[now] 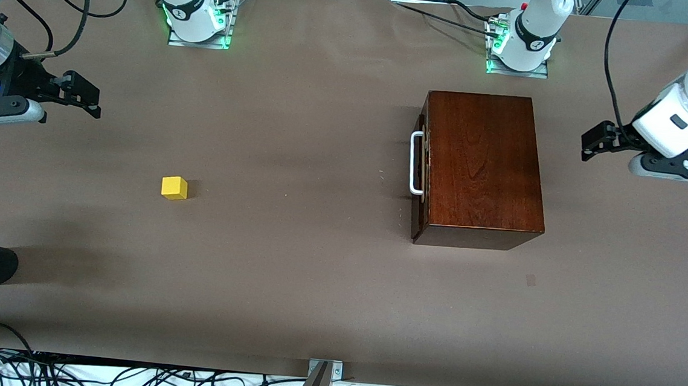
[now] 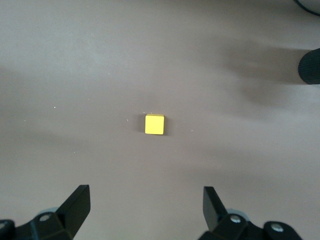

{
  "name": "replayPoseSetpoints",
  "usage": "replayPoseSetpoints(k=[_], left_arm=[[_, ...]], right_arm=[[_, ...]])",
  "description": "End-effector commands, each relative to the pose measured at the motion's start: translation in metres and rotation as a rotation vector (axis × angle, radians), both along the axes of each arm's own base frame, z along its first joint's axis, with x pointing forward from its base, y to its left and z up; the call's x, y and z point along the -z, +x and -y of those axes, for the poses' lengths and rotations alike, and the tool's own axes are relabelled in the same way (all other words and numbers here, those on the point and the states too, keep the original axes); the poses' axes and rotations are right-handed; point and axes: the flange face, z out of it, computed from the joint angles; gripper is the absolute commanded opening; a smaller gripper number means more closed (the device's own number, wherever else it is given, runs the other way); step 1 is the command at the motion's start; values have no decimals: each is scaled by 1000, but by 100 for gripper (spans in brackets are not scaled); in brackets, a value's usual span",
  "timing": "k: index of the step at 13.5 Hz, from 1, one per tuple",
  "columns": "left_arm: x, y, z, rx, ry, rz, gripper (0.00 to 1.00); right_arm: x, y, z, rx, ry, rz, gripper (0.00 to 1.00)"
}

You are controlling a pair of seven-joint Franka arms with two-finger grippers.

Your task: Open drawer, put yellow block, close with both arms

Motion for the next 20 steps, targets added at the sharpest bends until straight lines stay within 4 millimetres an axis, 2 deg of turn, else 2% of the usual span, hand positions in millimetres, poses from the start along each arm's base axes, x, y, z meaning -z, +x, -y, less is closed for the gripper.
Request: replayPoseSetpoints(k=[1, 4, 7, 9, 11, 13, 15, 17, 20], left_arm=[[6, -6, 43, 65, 1, -61, 100], [18, -16, 106, 152, -70, -94, 100], [43, -20, 165, 242, -84, -138, 100], [68, -21, 223, 237, -92, -153, 100], [90, -30, 282, 152, -102, -120, 100], [124, -40, 330, 123, -57, -61, 100], [166, -60, 379, 81, -5, -26, 100], [203, -74, 406, 49, 64, 25, 100], [240, -88, 415, 64, 170, 58, 100]], right_arm=[[-4, -1, 2, -5, -15, 8, 100], [-4, -1, 3, -4, -15, 8, 100], [-4, -1, 3, -4, -15, 8, 100], [-4, -1, 3, -4, -15, 8, 100], [-4, -1, 3, -4, -15, 8, 100], [-4, -1, 3, -4, -15, 8, 100], [-4, -1, 3, -4, -17, 8, 100], [-4, -1, 3, -5, -17, 8, 100], [-4, -1, 3, -5, -17, 8, 100]])
